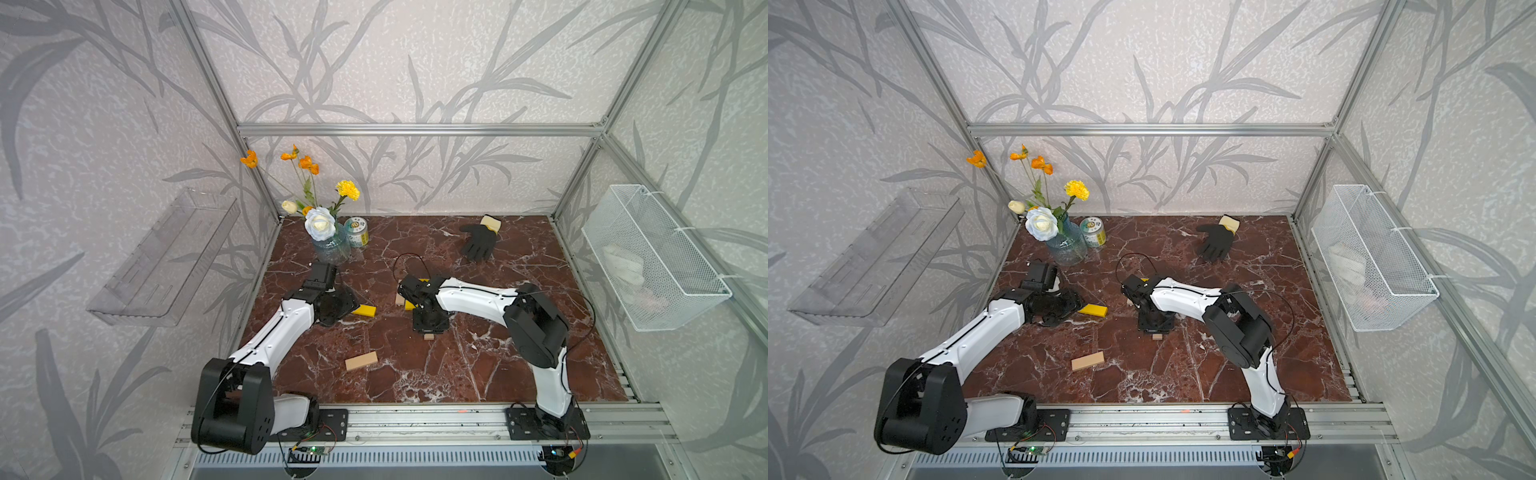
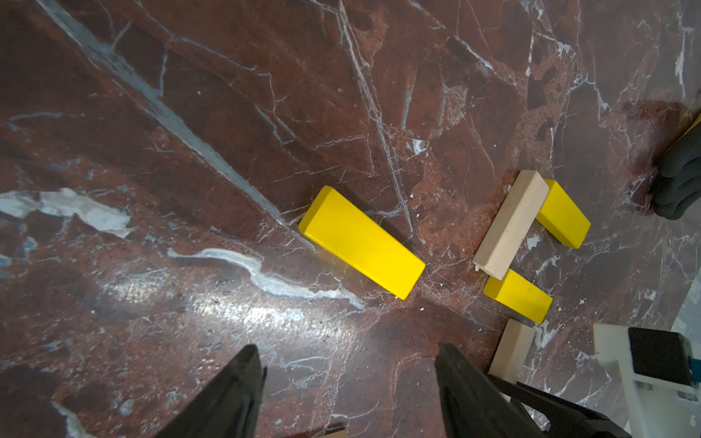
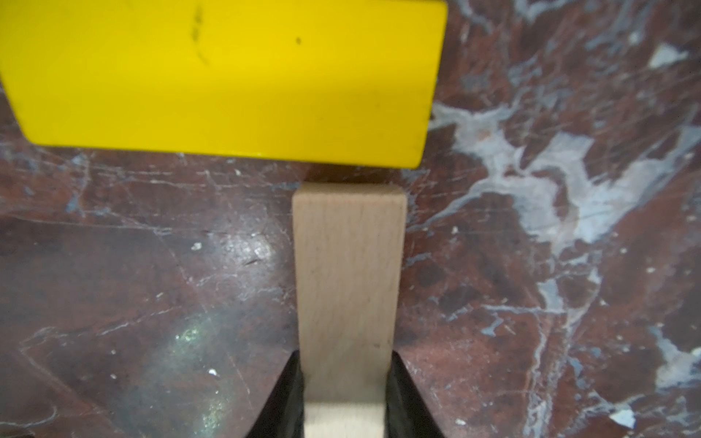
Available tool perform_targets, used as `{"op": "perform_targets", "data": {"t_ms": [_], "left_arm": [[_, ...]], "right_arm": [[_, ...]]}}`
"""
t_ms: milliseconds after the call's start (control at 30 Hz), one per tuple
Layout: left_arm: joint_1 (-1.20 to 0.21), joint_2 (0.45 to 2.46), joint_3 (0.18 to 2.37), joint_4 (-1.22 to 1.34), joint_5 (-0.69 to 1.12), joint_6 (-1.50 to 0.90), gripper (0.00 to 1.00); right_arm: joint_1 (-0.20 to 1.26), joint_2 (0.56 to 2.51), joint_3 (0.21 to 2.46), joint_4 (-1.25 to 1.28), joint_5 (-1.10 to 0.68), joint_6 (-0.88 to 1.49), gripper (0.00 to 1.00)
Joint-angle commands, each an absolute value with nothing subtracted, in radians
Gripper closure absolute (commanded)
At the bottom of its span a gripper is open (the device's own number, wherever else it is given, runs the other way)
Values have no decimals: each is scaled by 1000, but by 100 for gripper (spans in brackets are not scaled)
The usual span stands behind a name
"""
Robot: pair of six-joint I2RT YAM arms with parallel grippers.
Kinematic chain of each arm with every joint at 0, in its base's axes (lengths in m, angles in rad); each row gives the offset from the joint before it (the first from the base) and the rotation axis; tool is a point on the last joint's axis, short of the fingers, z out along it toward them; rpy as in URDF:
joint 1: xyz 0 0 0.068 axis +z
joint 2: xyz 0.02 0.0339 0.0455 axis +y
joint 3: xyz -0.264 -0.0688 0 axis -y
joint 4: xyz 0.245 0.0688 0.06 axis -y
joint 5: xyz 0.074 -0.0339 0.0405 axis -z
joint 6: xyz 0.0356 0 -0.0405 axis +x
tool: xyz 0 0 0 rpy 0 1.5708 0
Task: Assemble the number 6 with building blocks
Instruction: Assemble the building block at the center of the board.
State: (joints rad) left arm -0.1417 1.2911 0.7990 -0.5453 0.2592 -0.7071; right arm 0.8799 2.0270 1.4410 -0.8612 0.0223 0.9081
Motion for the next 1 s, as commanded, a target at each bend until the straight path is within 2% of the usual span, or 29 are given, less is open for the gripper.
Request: {"op": "perform_targets", "data": {"t_ms": [0,967], "left_arm": [[-140,1268,790,-551,249,-689,26],[-137,1282,795,-564,234,-680,26]], "right_arm": [[888,2042,1445,-880,49,919,100],[881,2082,1471,-878,70,921,100]]}}
